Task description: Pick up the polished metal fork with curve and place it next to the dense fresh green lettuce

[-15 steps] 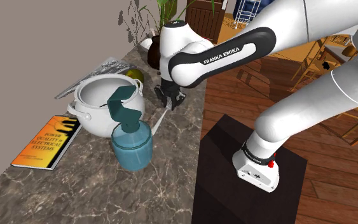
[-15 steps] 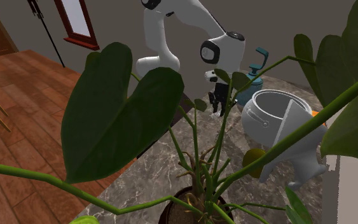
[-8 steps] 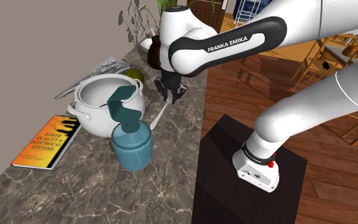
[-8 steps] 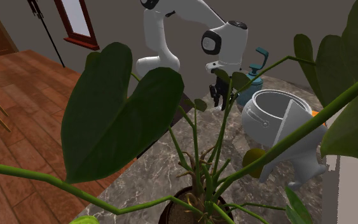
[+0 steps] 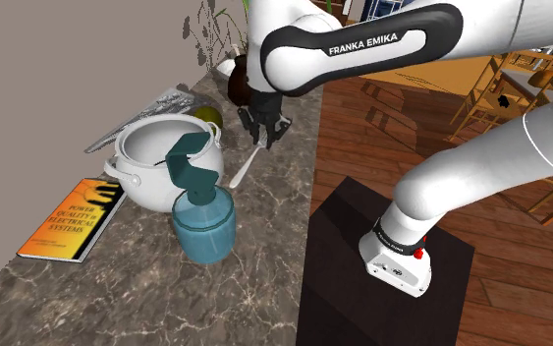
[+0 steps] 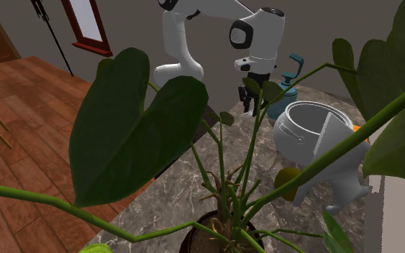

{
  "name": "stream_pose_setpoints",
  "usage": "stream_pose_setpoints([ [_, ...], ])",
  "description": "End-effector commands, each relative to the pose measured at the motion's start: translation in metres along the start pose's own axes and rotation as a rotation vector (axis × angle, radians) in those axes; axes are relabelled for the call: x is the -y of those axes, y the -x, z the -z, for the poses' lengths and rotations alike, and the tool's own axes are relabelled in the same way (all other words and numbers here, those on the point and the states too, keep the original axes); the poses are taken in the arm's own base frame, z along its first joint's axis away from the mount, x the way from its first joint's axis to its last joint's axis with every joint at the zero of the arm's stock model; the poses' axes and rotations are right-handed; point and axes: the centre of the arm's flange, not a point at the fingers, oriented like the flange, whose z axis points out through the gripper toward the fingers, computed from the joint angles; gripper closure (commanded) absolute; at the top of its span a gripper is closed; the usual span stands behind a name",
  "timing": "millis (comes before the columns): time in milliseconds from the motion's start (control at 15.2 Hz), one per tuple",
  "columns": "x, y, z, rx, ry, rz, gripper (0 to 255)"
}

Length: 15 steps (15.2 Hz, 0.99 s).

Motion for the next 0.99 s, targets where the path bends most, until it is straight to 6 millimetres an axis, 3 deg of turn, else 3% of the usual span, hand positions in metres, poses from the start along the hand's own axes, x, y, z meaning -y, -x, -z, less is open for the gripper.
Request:
stream_pose_setpoints([
  [0, 0.000, -0.001, 0.011, 0.000, 0.000, 0.000, 255],
  [792, 0.001, -0.005, 0.072, 0.000, 0.000, 0.000, 255],
  [924, -0.001, -0.031, 0.070, 0.000, 0.000, 0.000, 255],
])
